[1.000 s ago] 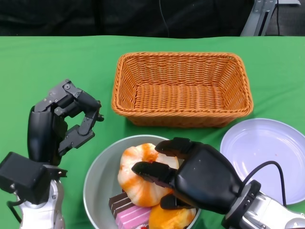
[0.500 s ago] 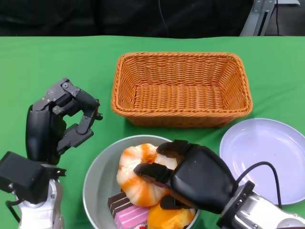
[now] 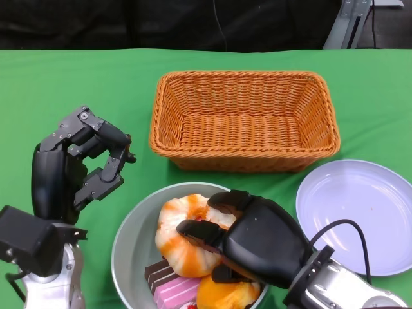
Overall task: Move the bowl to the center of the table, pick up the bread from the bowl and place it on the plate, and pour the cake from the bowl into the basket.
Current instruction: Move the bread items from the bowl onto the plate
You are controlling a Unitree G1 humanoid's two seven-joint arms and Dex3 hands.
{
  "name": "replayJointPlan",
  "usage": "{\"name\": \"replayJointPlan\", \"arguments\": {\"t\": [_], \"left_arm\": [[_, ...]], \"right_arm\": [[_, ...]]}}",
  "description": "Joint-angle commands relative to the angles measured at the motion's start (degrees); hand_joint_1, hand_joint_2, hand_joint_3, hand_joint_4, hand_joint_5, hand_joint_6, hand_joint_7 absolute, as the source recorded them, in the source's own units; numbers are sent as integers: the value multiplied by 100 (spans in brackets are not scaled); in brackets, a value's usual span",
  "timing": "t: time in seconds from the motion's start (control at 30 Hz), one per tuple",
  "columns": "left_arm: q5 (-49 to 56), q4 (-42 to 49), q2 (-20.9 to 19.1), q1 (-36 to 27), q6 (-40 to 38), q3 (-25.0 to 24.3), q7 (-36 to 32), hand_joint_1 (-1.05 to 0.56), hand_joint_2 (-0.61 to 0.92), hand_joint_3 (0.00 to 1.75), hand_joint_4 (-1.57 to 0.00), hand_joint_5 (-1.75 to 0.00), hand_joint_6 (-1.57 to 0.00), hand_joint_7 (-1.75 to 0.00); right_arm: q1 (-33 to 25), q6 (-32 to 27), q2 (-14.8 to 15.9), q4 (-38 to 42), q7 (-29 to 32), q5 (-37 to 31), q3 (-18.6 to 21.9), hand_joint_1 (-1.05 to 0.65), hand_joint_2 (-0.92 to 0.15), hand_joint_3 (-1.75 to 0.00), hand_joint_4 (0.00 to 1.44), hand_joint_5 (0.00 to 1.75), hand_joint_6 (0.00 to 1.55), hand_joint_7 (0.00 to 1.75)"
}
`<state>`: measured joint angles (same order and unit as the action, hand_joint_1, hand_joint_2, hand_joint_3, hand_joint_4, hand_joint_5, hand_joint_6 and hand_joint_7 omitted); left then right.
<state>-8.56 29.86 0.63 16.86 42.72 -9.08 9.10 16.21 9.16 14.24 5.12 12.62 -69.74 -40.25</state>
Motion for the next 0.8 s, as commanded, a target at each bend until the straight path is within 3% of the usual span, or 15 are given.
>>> {"name": "replayJointPlan", "arguments": {"t": [0.03,0.47,0.8], "left_arm": [[-47,-102,-57,-62,18,-10,6,-10,76,73,-76,-155,-74,-139],[68,-346,9,-184,5,50,-86,-10,71,84,-76,-156,-73,-142],[154,-493,63,-241,-12,93,-207,-10,68,90,-75,-157,-71,-145]], "right_arm": [[-22,-98,1,187,-167,-122,-176,-67,-92,-10,67,7,63,0],[40,-399,-60,329,-471,-147,-412,-76,-92,-9,61,2,58,0],[120,-563,-106,690,-279,-282,-627,-73,-92,-7,63,3,58,0]]}}
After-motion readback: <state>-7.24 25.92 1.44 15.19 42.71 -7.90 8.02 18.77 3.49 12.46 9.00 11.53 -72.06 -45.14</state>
